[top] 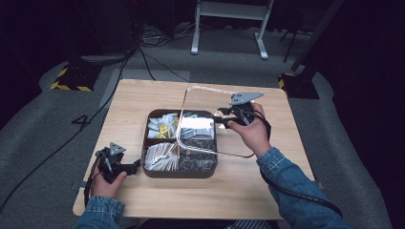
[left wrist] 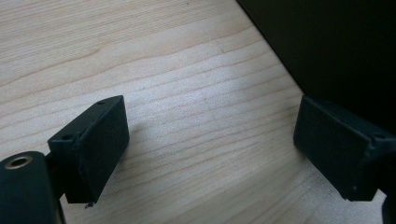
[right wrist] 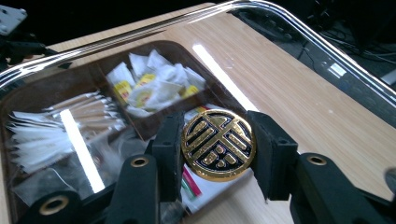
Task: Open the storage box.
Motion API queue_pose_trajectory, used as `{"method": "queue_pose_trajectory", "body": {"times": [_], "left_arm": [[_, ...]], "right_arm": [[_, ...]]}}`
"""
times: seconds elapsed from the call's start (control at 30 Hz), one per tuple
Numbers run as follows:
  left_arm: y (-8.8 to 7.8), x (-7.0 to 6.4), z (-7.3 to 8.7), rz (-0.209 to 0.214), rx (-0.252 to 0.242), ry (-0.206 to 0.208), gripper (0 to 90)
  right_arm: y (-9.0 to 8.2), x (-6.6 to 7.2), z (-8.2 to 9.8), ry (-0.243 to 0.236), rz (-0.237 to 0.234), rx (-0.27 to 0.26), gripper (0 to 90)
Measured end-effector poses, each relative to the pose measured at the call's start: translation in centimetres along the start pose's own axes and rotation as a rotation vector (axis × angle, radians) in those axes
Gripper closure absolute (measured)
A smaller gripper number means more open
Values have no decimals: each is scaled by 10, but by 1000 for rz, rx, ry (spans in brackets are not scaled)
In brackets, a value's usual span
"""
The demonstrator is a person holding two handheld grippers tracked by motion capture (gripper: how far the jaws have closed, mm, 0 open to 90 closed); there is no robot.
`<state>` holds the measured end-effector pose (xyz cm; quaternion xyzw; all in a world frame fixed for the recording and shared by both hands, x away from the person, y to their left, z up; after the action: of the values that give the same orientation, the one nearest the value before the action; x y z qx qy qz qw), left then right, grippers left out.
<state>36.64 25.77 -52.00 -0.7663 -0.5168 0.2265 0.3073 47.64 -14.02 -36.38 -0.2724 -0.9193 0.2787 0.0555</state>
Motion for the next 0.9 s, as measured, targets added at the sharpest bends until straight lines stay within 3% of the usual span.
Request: {"method": "queue_pose_trajectory", "body": {"times": [0.67, 0.9], "left_arm": [[0, 0, 0, 0, 0, 0, 108], [0, 0, 0, 0, 0, 0, 108]], "right_arm": [[-45, -61, 49, 91, 118, 34, 588], [-56, -76, 61, 115, 153, 47, 588]]}}
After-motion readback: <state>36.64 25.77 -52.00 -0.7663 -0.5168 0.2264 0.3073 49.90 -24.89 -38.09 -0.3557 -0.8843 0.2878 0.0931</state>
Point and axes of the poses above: each handheld gripper's, and its own axes: y roughly forward along the jaws, z roughly out of its underside, x roughly to its left, the point moved 2 cm from there along y, roughly forward along the jaws, and after that the axes turned 2 degrees about -x, right-handed, at the moved point
